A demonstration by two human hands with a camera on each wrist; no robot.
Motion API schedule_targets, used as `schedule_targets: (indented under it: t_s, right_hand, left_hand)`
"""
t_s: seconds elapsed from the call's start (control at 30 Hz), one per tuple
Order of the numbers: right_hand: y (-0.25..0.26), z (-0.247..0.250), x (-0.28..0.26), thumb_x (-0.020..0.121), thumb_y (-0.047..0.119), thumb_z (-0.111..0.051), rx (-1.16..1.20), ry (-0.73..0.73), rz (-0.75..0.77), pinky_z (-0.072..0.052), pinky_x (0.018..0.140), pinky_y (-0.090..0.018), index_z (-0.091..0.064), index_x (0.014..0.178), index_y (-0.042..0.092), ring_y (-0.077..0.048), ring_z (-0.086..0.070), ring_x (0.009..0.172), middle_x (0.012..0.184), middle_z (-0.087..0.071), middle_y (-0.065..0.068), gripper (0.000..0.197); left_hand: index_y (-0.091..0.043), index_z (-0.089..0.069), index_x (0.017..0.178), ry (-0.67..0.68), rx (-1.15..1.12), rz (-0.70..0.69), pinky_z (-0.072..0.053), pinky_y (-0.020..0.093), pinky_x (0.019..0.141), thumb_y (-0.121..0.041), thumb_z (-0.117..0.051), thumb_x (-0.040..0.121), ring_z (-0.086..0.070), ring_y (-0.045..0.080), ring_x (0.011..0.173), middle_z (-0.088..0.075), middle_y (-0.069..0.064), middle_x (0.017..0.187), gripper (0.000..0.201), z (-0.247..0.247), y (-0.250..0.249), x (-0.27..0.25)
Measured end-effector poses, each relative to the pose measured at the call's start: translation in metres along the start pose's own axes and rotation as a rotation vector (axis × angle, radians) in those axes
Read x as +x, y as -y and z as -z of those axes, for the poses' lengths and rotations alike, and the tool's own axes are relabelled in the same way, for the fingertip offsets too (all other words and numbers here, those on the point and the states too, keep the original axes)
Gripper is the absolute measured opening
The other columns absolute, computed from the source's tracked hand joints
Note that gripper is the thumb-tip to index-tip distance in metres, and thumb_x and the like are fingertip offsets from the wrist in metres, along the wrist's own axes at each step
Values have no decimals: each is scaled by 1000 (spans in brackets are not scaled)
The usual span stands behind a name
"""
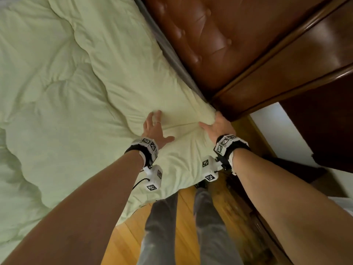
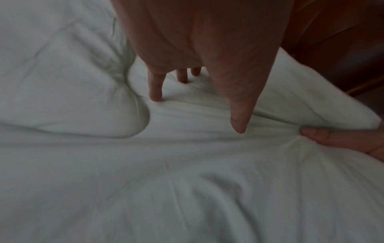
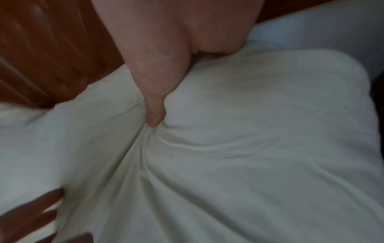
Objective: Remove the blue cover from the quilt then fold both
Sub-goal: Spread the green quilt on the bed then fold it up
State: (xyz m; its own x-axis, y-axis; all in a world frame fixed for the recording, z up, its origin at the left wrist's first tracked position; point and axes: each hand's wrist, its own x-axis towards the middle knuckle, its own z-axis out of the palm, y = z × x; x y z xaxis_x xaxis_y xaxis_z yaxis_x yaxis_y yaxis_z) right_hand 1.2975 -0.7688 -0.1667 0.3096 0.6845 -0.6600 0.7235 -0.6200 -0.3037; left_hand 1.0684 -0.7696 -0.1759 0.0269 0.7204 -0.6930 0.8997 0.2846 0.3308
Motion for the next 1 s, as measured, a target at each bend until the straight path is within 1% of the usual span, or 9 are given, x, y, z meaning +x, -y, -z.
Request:
schedule_targets:
  t_s: [0.07,0.23,0.37,0.43,0.63,0.77,0.9,0.93,1.0]
  right_hand:
    - [-13,11,11,81,58,-63,26,-18,19,-50,91,-45,-47,127,23,-32,-61,109,119,-64,-6,60]
    - [-38,-12,14,94,19,-51,-65,136,-26,-47,98,-45,-33,142,19,-37,-57,117,130,-57,-14,51]
    - [-32,-18,-26,88,12,-59,-13,39,31,-34,114,-42,-26,149,9,-32,-37,138,153,-34,-13,69]
    - [-19,-10,-54,87,16,-62,-40,77,101,-29,116,-41,-22,152,10,-31,-30,143,158,-26,-11,76]
    - [78,13,-162,91,20,-62,-48,290,331,-37,108,-34,-30,151,13,-30,-43,135,150,-41,-12,68]
    - [156,-6,-263,93,24,-59,-144,399,557,-36,105,-33,-27,150,14,-30,-46,132,150,-41,-11,66]
    - [223,-60,-381,92,26,-60,-217,497,743,-41,104,-35,-30,148,17,-29,-52,125,146,-45,-12,65]
    - [229,-66,-389,91,26,-60,-237,489,755,-42,103,-35,-31,148,18,-29,-53,124,145,-46,-11,65]
    - [249,-104,-450,90,26,-62,-305,515,828,-43,103,-35,-32,148,17,-29,-54,122,143,-49,-11,65]
  left_hand:
    - [-24,0,155,-22,-2,-17,-26,49,117,-40,-78,77,-9,33,147,7,3,160,111,-4,-13,-3]
    - [-24,-11,155,-12,17,1,-31,46,115,-32,-77,81,-23,35,143,2,3,161,99,-13,-19,-18]
    - [-22,-14,155,14,-25,105,-33,44,114,-30,-70,87,-30,31,142,-1,5,160,89,-5,-1,-65]
    - [-20,-21,154,16,-47,157,-32,43,115,-32,-68,89,-32,29,141,-7,6,160,81,11,10,-97]
    - [-20,-44,143,-154,-196,249,-35,34,110,-35,-58,94,-46,25,131,-32,7,152,53,106,41,-229]
    - [-24,-52,136,-313,-334,316,-42,39,105,-36,-58,94,-53,23,125,-47,6,144,43,151,105,-342]
    - [-22,-54,134,-488,-444,428,-44,37,102,-35,-58,95,-54,23,122,-51,5,140,41,156,200,-474]
    - [-22,-54,134,-487,-444,443,-45,36,100,-35,-58,95,-55,23,120,-52,5,138,41,153,212,-486]
    - [-23,-53,135,-512,-463,516,-46,37,99,-37,-57,95,-56,24,119,-52,5,138,42,139,267,-552]
